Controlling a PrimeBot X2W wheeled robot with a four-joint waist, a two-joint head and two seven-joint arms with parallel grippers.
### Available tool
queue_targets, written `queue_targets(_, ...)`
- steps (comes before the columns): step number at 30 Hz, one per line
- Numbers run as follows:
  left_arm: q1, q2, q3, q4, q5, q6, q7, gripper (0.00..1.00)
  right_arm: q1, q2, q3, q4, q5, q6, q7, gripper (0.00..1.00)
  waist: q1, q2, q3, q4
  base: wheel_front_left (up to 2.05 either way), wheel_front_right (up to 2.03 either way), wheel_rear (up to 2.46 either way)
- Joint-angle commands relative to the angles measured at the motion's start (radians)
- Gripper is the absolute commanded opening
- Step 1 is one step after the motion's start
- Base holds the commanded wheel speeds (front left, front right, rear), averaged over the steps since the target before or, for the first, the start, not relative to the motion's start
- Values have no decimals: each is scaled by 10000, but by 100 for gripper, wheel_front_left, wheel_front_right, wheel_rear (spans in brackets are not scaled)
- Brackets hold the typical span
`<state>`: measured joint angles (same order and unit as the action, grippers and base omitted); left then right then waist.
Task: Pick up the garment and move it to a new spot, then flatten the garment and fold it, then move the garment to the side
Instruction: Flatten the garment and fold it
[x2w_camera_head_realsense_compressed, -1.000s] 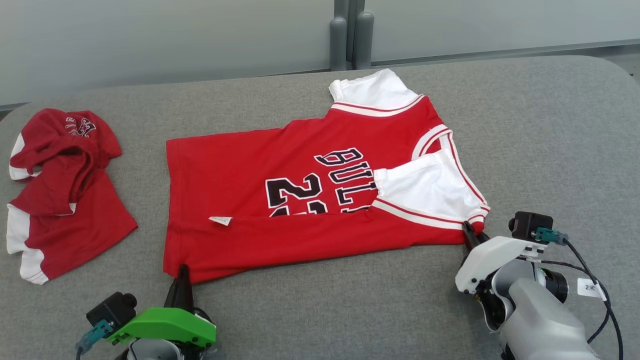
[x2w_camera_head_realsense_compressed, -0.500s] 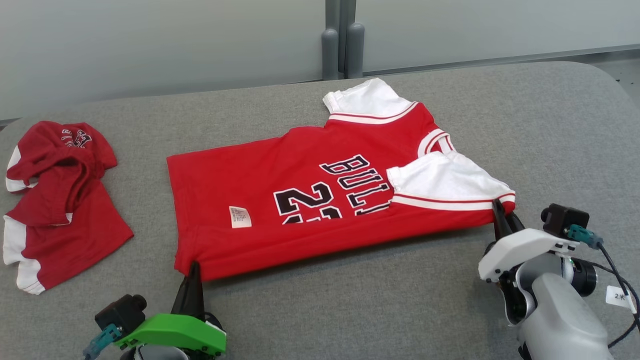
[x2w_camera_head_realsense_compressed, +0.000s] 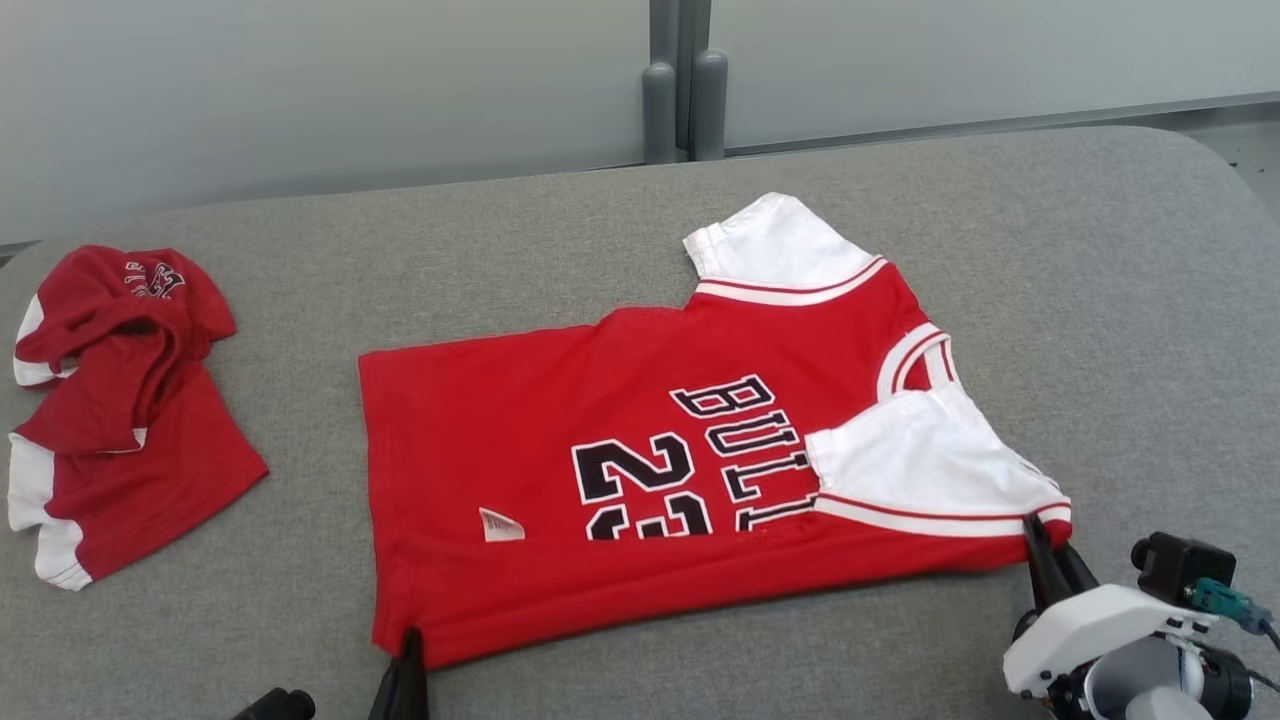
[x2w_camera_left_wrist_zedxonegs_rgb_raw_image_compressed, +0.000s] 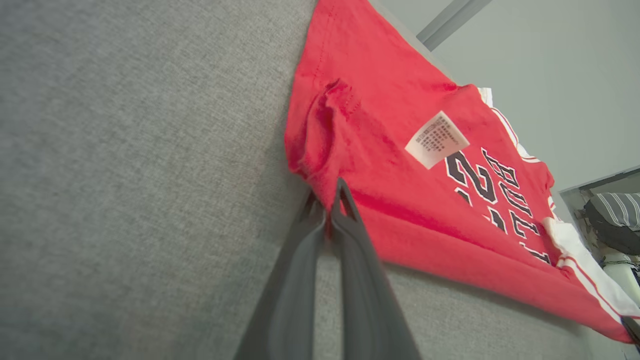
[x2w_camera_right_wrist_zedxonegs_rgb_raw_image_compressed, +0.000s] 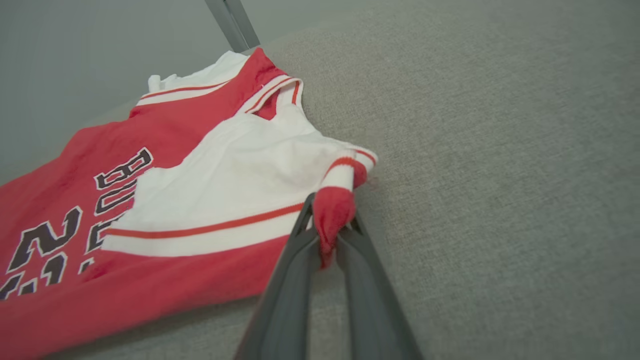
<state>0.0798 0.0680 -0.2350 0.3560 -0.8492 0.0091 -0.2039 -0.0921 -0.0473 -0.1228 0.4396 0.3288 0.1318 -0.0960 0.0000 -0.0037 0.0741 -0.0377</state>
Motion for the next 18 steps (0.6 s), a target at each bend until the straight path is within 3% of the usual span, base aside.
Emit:
queue_targets(1, 173, 20, 15, -13, -54, 76, -28, 0, 277, -67, -13, -204, 154, -20, 77, 0, 0, 37, -10, 7, 0, 0, 0)
queue_targets(9, 198, 110, -45, 223, 30, 206, 40, 0, 1119, -59, 404, -637, 679, -18, 481, 0, 0, 37, -126, -18, 0, 0, 0)
queue_targets(12, 131, 173, -52, 296, 79, 244, 36, 0, 1246, -58, 484, -706, 736, -18, 530, 15, 0, 37, -173, -39, 0, 0, 0)
queue_targets(13, 121, 186, -53, 314, 85, 256, 32, 4, 1305, -59, 467, -733, 742, -18, 532, 24, 0, 37, -187, -52, 0, 0, 0)
queue_targets(14, 123, 204, -52, 331, 87, 252, 31, 31, 1360, -59, 432, -753, 727, -18, 529, 32, 0, 37, -199, -66, 0, 0, 0)
queue_targets(15, 133, 238, -58, 343, 113, 265, 25, 54, 1400, -59, 392, -779, 702, -19, 530, 49, 0, 37, -212, -82, 0, 0, 0)
queue_targets(16, 133, 238, -58, 343, 113, 265, 25, 54, 1400, -59, 392, -779, 702, -19, 530, 49, 0, 37, -212, -82, 0, 0, 0)
queue_targets(17, 156, 270, -70, 355, 134, 286, 22, 100, 1428, -58, 357, -830, 674, -19, 534, 96, 0, 37, -225, -99, 0, 0, 0)
queue_targets(18, 196, 283, -72, 359, 118, 296, 20, 100, 1460, -57, 314, -882, 634, -17, 536, 100, 0, 37, -236, -117, 0, 0, 0)
